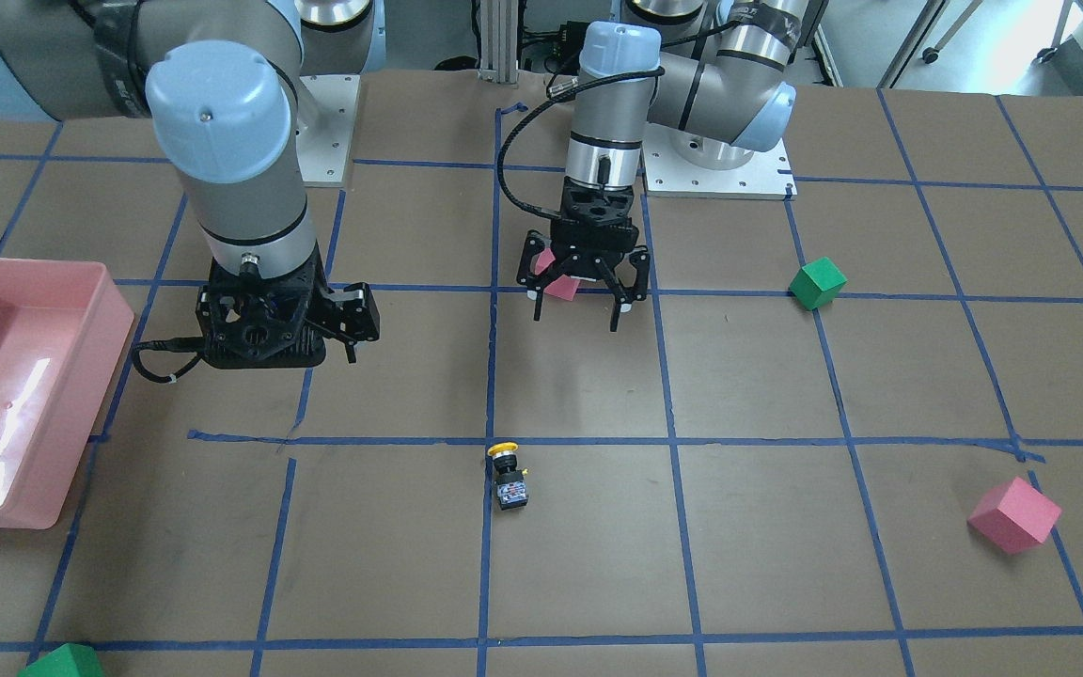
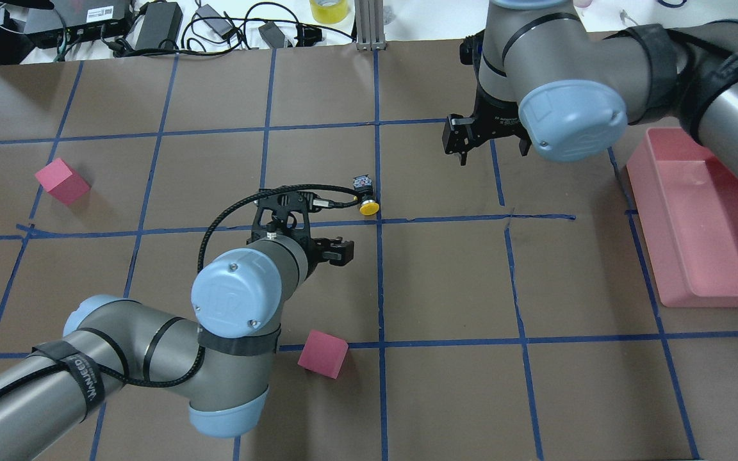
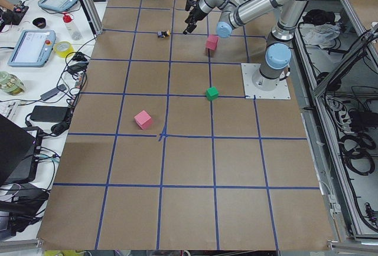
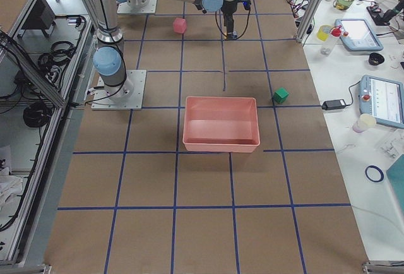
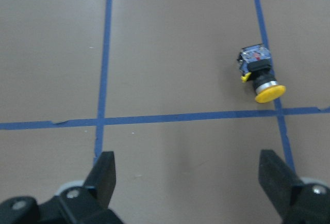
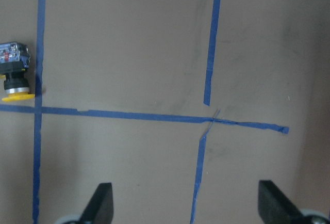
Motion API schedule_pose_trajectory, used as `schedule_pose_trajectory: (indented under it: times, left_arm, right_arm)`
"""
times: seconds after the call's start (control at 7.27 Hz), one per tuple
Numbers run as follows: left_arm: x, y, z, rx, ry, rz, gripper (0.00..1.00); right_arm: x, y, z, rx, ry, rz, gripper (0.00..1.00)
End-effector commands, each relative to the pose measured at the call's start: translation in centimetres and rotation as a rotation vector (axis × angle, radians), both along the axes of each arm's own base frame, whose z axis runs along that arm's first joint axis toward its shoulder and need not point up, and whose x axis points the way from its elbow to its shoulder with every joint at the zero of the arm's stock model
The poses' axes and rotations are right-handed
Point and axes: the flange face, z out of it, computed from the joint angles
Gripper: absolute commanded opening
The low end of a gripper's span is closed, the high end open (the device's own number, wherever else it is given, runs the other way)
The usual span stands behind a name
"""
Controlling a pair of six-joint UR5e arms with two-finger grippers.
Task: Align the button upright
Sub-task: 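Reach the left gripper down to the button while the right arm withdraws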
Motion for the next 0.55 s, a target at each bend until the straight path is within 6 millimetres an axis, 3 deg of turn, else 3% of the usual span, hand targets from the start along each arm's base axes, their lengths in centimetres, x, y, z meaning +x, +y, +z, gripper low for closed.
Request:
schedule_pose_trajectory:
  times: [0.0, 0.14, 0.28, 0.41]
  left_arm:
    - [-3.0, 0.6, -1.6, 0.029, -0.007, -0.059, 0.98]
    - [-3.5, -0.3, -1.1, 0.01, 0.001, -0.061, 0.94]
    - [-4.0, -1.3, -2.3, 0.03, -0.001, -0.065, 0.93]
    - [-4.4, -2.2, -3.4, 0.005, 0.008, -0.062, 0.92]
  right_arm:
    - [-0.6, 2.2, 4.3, 0.008, -0.005, 0.026, 1.0]
    - [-0.2, 2.8, 5.5, 0.0, -0.074, 0.123, 1.0]
    - [0.1, 3.1, 7.4, -0.035, -0.093, 0.172, 1.0]
    - [-0.2, 3.1, 7.8, -0.045, -0.062, 0.178, 1.0]
